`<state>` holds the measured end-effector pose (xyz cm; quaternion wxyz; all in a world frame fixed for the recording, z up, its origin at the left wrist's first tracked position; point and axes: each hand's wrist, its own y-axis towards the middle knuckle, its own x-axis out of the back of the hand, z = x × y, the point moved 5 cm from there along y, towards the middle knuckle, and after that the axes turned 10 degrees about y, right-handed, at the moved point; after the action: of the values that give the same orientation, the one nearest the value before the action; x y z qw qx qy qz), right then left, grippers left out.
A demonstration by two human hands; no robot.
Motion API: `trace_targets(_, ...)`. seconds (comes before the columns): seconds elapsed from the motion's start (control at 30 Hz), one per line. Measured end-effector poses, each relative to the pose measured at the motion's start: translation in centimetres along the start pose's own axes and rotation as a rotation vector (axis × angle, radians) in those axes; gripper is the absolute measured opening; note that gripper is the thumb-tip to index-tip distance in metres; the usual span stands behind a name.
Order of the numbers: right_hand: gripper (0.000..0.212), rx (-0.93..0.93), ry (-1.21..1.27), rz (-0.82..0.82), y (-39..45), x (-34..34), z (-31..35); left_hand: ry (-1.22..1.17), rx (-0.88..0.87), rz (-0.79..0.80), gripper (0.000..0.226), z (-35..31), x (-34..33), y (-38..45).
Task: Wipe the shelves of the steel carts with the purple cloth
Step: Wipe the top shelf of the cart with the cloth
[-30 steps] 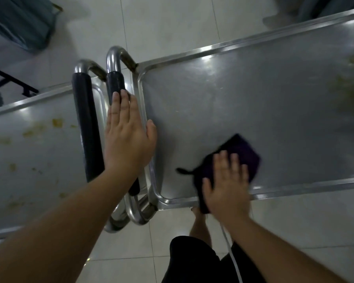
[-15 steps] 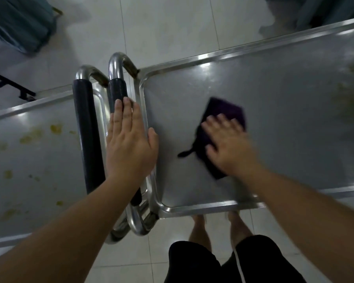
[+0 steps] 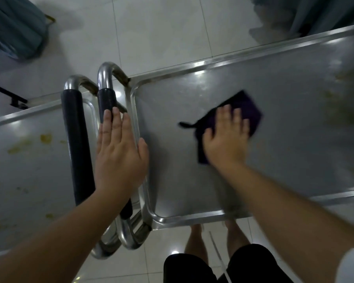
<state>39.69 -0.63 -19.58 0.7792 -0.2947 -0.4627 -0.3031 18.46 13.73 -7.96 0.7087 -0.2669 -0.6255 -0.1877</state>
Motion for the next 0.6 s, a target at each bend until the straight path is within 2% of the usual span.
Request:
trace_targets(0.1, 0.076, 0.443, -0.014, 0.217, -4.8, -5.5, 10.5, 0.011, 0.004, -0.006, 0.071, -0.2, 0.1, 0.0)
trace_targets(0.17, 0.076, 0.718, -0.045, 0.347, -7.1, -7.6, 14.6, 0.022, 0.022, -0.019, 0.071, -0.3, 0.0, 0.0)
trace_targets(0.3, 0.075, 0.914, -0.090, 0.443, -6.2, -7.5, 14.6, 0.024, 0.027, -0.038, 0.070, -0.4, 0.0, 0.0)
trace_targets(0.4, 0.076, 0.788, -0.087, 0.407, -2.5, -4.8, 9.7, 0.011, 0.001, -0.031, 0.070, -0.4, -0.1, 0.0)
trace_targets(0.5, 0.077, 0.501, -0.084, 0.248, 3.4, 0.4, 1.4, 0.000, -0.007, -0.035, 0.069, -0.1, 0.0, 0.1)
trace_targets(0.6, 0.082, 0.224, -0.083, 0.159, 9.2, 5.4, -7.5, 0.005, -0.003, -0.055, 0.068, -0.2, 0.1, 0.1)
